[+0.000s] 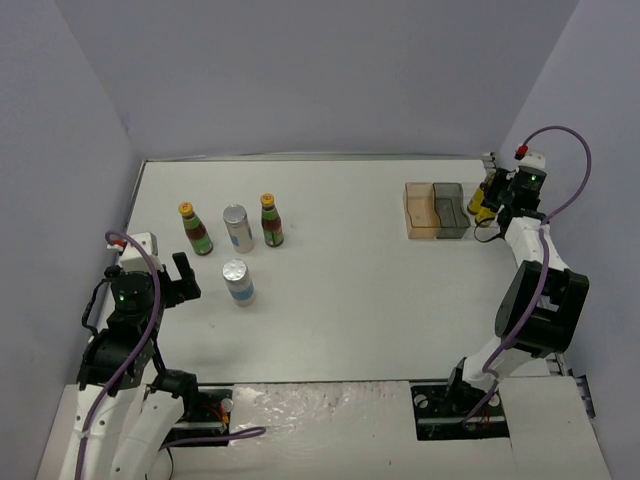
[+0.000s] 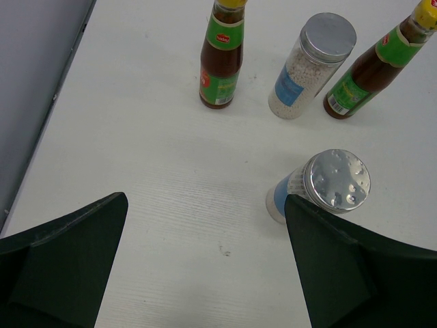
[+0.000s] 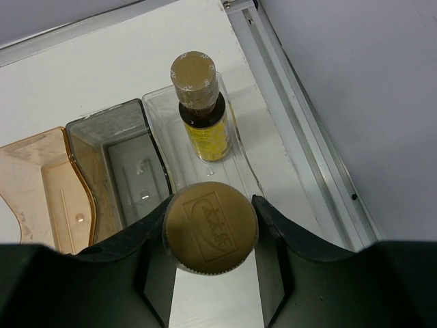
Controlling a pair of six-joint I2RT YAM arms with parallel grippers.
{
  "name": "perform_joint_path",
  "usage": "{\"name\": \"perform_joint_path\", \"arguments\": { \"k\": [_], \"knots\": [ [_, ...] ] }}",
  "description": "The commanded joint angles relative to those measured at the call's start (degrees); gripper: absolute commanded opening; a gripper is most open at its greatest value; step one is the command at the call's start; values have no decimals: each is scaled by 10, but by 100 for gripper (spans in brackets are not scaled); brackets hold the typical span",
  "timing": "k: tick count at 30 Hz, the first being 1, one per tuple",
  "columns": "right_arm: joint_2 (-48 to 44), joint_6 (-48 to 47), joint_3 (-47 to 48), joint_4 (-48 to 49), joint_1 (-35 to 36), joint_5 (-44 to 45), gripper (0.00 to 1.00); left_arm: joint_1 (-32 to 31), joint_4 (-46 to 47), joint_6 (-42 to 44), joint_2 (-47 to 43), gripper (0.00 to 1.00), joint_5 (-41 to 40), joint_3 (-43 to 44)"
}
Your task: Organize the condiment bottles
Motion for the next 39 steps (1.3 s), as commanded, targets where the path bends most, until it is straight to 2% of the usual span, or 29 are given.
{"name": "perform_joint_path", "arguments": {
  "k": [1,16,25,27,32,34,35,37,39],
  "knots": [
    [8,-6,32,97,-7,-17,0,-1,30,3,7,97,-6,22],
    [58,-18,7,150,-8,17,0,1,31,5,18,97,-5,22],
    [82,-23,-13,164,-8,19,11,1,32,6,19,97,-2,21],
    [83,-23,-16,165,-8,15,16,1,33,6,18,97,-2,22],
    [74,-17,-21,153,-6,13,43,1,32,6,13,97,-3,20],
    [55,-10,-19,139,-3,15,53,1,32,4,12,97,-2,21],
    [44,-7,-20,136,-3,20,54,0,32,5,12,97,-2,21],
    [14,-1,-22,122,3,31,66,1,32,5,6,97,-2,20],
    [-32,12,-14,90,7,43,71,1,33,4,5,97,-1,20]
  ]
}}
